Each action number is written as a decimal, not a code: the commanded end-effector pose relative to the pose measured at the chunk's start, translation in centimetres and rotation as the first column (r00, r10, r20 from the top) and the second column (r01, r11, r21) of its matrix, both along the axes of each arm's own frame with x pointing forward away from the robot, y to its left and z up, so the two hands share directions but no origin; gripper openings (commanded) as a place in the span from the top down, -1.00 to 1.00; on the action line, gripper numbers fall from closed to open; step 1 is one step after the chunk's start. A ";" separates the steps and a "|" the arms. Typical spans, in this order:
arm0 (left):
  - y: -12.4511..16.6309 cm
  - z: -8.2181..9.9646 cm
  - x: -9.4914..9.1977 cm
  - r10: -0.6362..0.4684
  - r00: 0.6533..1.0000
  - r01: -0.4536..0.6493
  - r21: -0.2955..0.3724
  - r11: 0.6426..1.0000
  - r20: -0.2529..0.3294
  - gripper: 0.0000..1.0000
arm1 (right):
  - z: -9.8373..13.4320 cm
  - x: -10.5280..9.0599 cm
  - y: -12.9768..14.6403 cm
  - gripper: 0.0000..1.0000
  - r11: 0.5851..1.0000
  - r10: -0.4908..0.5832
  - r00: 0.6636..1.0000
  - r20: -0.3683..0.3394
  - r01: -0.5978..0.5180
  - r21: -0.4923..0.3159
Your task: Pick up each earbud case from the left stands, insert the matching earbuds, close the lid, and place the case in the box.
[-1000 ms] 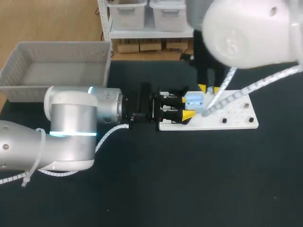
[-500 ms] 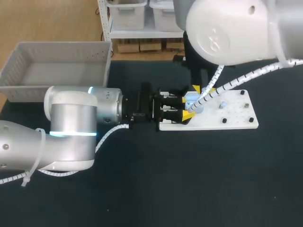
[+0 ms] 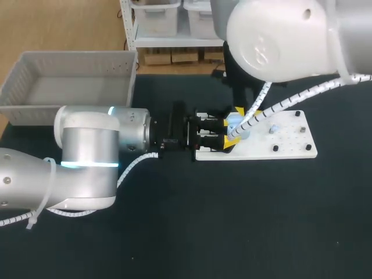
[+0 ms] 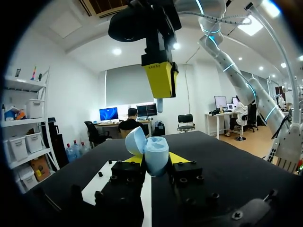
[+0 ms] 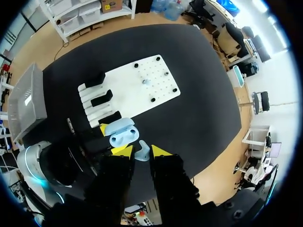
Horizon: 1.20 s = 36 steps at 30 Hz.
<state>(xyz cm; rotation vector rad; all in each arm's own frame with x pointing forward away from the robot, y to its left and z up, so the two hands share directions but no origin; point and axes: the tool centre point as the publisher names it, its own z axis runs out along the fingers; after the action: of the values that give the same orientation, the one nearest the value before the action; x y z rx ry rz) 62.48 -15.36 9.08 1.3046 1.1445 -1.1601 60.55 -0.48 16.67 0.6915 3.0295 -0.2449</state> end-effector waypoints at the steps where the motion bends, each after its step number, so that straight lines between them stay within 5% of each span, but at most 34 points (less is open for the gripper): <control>1: 0.0 -0.1 -0.2 0.007 1.000 -0.007 -0.003 1.000 0.003 1.00 | -0.1 0.1 0.6 1.00 0.999 -0.031 1.000 0.000 0.031 -0.018; 11: 0.0 -0.1 -0.2 0.007 1.000 -0.007 -0.003 1.000 0.003 1.00 | -0.9 0.4 0.8 1.00 0.991 -0.134 0.991 -0.023 0.134 0.009; 36: 0.0 -0.1 -0.2 0.007 1.000 -0.007 -0.003 1.000 0.003 1.00 | -2.7 1.0 1.0 1.00 0.987 -0.160 0.986 -0.044 0.161 0.019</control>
<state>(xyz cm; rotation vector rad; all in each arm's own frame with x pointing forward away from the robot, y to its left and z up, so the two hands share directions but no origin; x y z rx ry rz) 62.48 -15.36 9.09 1.3046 1.1447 -1.1601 61.51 0.53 14.04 0.9447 3.0231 -0.2313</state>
